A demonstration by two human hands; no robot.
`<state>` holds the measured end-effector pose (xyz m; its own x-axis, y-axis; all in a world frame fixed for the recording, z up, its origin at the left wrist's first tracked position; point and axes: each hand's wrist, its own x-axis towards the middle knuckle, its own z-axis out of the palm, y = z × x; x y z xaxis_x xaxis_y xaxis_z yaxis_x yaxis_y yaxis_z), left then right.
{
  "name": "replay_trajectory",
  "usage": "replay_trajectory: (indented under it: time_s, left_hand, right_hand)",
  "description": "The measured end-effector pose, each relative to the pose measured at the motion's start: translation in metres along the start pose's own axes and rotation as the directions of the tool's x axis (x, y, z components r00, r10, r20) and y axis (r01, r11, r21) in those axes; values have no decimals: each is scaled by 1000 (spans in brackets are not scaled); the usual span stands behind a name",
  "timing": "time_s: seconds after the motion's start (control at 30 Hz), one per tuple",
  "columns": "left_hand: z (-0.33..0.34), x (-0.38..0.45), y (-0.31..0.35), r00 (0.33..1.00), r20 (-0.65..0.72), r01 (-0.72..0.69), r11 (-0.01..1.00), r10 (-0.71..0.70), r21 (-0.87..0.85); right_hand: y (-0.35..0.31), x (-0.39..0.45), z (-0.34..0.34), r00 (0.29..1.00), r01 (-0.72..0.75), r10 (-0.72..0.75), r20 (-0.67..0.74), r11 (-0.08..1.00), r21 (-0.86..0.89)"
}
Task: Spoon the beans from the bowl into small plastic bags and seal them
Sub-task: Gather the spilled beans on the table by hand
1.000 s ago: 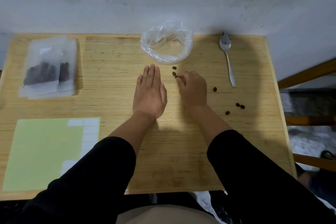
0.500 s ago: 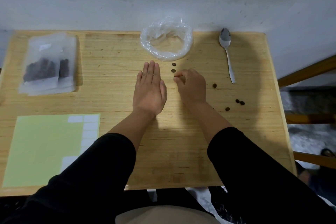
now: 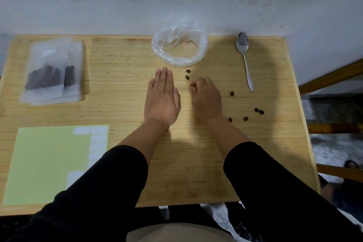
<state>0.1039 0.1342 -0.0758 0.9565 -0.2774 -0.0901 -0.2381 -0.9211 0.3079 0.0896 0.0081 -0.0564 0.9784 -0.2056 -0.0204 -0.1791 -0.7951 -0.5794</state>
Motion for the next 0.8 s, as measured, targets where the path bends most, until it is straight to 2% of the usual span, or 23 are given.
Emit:
replay_trajectory:
  time_s: [0.1,0.17,0.2,0.27,0.33,0.37,0.4,0.43,0.53,0.57,0.63,0.8]
  left_hand:
    - [0,0,0,1000,2,2,1000,-2,-5]
    - [0,0,-1,1000,3,1,1000,-1,-16]
    - [0,0,-1,1000,3,2,1000,-2,-23]
    - [0,0,-1,1000,1,4,1000,-4,-24]
    - [0,-1,-1,1000,-4,3,1000,-3,-15]
    - [0,-1,-1,1000,-5,2,1000,-2,-12]
    - [1,-1,-1,1000,-5,2,1000,-2,-10]
    - [1,0,-1,1000,-5,3,1000,-3,-9]
    - [2,0,-1,1000,-10,0,1000,0,-3]
    - [2,0,-1,1000,-7,-1,1000,1,1]
    - [2,1,-2,1000,-4,-5,1000,5,9]
    - [2,1,-2,1000,-2,-6,1000,6,9]
  right_hand:
    - [-4,1,-2,999,-40,40,14,999,15]
    - [-10,4,-9,984,-179,178,18,967,184]
    - [-12,5,-14,958,-282,281,52,896,343]
    - [-13,9,-23,879,-450,433,200,613,649]
    - [-12,11,-28,822,-493,475,313,322,808]
    - [-12,13,-29,812,-492,476,338,246,835]
    - [-12,14,-29,811,-496,475,342,246,833]
    - [-12,15,-28,820,-501,473,322,321,804]
    - [-10,18,-23,907,-410,382,175,711,571]
    - [-9,20,-20,935,-349,329,130,795,496]
    - [-8,24,-16,962,-270,260,82,869,414]
    - [-8,32,-5,983,-185,180,44,950,251]
